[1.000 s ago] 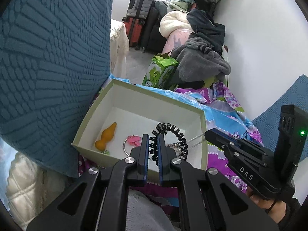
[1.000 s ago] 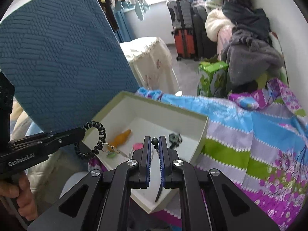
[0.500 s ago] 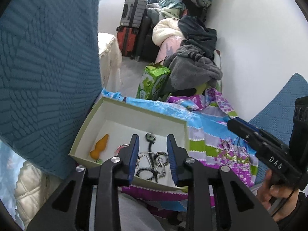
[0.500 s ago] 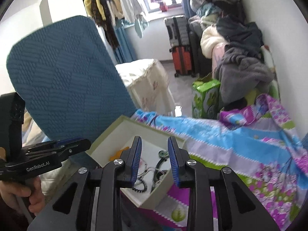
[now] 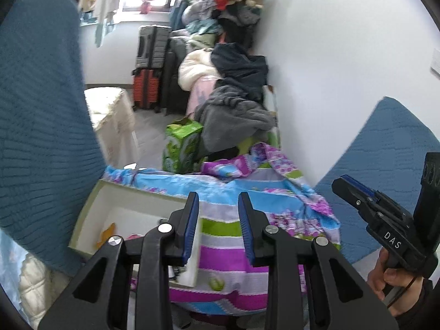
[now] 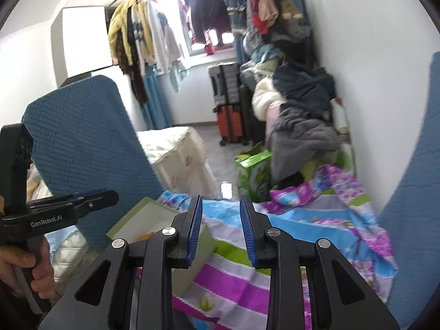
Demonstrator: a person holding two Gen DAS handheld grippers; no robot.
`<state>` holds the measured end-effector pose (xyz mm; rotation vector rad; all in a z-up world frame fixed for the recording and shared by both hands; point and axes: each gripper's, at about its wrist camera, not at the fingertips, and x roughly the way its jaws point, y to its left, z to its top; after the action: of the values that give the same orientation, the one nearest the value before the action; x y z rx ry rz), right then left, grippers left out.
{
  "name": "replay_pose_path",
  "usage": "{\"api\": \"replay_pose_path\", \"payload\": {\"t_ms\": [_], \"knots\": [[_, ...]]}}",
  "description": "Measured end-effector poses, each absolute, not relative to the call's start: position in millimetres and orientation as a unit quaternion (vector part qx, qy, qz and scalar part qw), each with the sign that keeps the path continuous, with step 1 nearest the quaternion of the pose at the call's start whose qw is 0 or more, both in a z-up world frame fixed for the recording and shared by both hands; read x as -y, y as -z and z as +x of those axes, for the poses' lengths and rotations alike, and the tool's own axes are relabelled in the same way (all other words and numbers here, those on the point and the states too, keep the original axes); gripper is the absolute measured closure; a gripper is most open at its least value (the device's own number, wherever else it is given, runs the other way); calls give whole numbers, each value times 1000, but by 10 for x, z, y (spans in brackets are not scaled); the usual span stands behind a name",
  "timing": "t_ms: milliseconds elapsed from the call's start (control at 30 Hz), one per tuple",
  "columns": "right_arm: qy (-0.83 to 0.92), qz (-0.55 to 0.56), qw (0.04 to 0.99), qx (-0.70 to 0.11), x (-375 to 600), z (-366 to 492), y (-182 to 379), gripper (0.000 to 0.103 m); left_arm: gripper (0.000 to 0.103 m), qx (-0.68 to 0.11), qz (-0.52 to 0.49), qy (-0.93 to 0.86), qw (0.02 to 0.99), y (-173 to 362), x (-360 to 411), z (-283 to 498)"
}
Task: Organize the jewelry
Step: 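Move both tools back over the cloth toward the red bead bracelet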
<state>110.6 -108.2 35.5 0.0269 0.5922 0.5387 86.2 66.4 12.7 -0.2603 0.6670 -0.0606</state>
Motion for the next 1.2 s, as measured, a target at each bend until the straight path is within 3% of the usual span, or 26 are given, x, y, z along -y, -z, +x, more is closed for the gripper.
{"api": "replay_pose_path", "payload": {"t_ms": [333, 800, 1200], "knots": [[-193, 8, 946, -262, 1729, 863, -194, 77, 73, -330, -111, 79, 934, 112, -26, 946], [-132, 21, 943, -306, 2156, 612, 624, 77, 73, -360, -101, 103, 922, 695, 418, 918], [-133, 23, 930, -342, 2142, 940, 1112, 77, 73, -389, -97, 89, 912, 1003, 448, 1121]]}}
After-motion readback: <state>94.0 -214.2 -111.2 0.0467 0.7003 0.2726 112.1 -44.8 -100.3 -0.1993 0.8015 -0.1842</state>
